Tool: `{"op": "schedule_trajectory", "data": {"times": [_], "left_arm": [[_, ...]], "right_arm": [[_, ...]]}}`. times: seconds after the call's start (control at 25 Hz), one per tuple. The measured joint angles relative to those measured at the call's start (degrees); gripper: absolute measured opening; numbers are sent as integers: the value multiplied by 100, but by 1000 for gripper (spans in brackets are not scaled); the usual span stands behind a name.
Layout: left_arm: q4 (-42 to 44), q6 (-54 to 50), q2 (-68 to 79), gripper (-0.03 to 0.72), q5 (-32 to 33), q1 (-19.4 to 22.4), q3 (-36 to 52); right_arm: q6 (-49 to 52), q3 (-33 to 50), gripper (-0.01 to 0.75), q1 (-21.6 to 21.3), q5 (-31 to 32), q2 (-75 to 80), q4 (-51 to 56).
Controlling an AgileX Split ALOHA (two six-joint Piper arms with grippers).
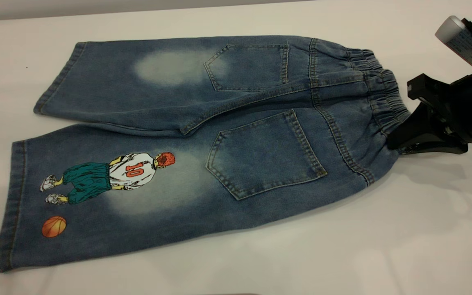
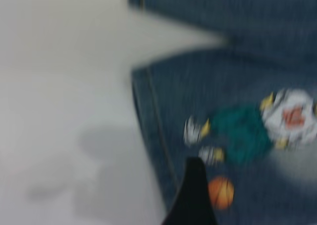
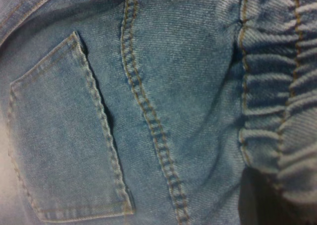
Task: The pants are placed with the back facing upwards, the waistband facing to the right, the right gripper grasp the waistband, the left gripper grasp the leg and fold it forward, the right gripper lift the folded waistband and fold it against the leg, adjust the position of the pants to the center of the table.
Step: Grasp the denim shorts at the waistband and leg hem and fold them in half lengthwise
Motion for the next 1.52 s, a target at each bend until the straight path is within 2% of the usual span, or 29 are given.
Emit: {"op": "schedule_trajectory", "data": {"times": [0.2,0.36,0.64,0.84,1.04,1.24,1.52], "left_arm": [[0,-177,123,560,1149,0,38],[0,-340,347,560,1225,0,375],[-5,-726,965,560,109,0,923],[-5,-750,1605,560,-689,0,991],[-5,-750,2411,560,-975,0,991],[-5,-757,3074,560,-1617,0,991],[-5,-757,3726,560,-2162,-8,981]], "right_arm": [[-7,0,39,0,11,0,0],[-25,0,39,0,26,0,0],[-49,0,39,0,33,0,0],[-53,0,39,0,37,0,-5],[-72,0,39,0,39,0,-5],[-72,0,39,0,44,0,-5],[-72,0,39,0,44,0,-5]]}}
